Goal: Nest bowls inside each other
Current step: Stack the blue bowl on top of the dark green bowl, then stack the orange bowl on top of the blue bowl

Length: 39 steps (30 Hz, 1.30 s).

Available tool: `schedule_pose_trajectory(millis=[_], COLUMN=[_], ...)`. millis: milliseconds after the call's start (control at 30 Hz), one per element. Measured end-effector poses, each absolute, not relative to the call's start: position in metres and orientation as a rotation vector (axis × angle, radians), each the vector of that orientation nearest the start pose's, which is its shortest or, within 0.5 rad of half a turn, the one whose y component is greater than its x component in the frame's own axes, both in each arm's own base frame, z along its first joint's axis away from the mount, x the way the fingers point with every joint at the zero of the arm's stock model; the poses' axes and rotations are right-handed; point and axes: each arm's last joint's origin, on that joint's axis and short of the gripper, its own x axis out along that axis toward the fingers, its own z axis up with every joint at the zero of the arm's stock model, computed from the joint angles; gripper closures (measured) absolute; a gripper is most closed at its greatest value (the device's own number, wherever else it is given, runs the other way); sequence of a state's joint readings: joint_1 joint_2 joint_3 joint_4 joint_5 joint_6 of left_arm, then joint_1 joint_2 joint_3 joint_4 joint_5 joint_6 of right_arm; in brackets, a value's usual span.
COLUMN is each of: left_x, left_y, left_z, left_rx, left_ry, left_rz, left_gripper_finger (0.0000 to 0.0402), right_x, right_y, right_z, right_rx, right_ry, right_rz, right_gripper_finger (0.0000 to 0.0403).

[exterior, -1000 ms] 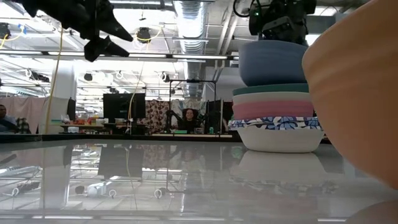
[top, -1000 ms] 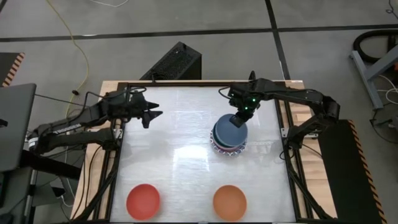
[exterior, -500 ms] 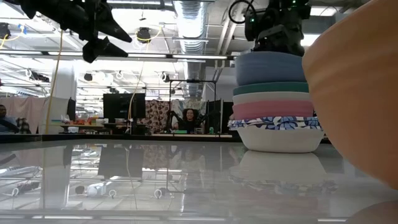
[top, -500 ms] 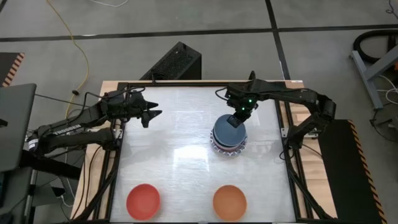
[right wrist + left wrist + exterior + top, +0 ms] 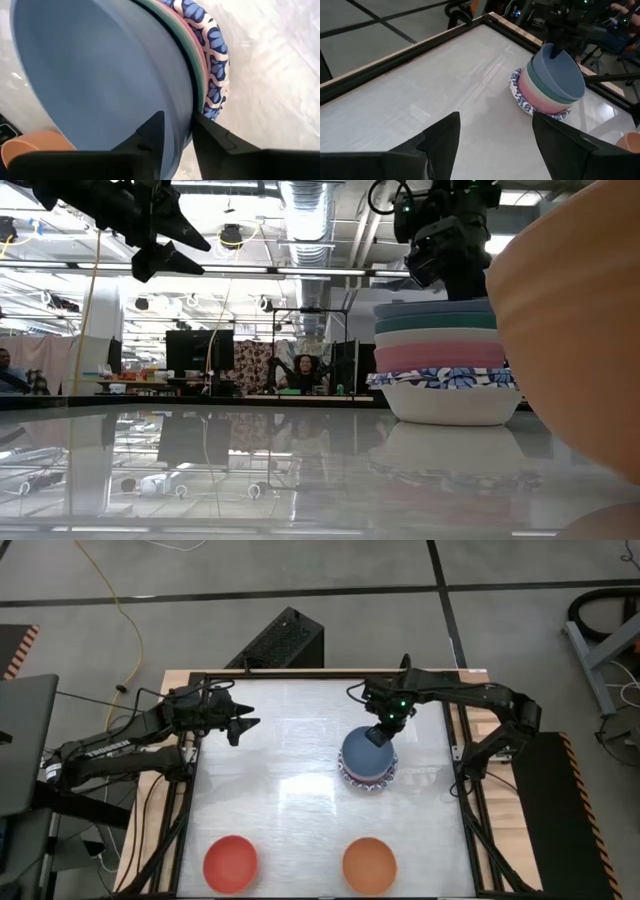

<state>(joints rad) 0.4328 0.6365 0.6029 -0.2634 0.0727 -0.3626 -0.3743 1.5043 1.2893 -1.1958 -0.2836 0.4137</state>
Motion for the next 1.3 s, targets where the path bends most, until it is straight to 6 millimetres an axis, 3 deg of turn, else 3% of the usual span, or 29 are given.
schedule_pose_trajectory(millis=[667, 767, 967, 1133, 1300], left_x=[0.134, 0.134, 0.134, 0.135, 0.135], left_y=[0.06, 0.06, 0.058, 0.059, 0.059], left_z=[0.284, 0.284, 0.288, 0.293, 0.296], left_rx=[-0.433, -0.433, -0.436, -0.417, -0.427], left_ry=[0.222, 0.222, 0.188, 0.134, 0.1], left_rz=[0.407, 0.404, 0.363, 0.353, 0.349], left_gripper_finger=[0.0164, 0.0164, 0.0164, 0.0164, 0.0164], right_x=[0.24, 0.233, 0.209, 0.188, 0.18], right_y=[-0.084, -0.081, -0.063, -0.035, -0.014], right_z=[0.305, 0.318, 0.354, 0.348, 0.322], right_rx=[0.787, 0.732, 0.551, 0.449, 0.437], right_ry=[1.233, 1.142, 0.739, 0.481, 0.437], right_rz=[-0.344, -0.347, -0.352, -0.295, -0.271], right_gripper_finger=[0.0197, 0.0201, 0.0215, 0.0223, 0.023])
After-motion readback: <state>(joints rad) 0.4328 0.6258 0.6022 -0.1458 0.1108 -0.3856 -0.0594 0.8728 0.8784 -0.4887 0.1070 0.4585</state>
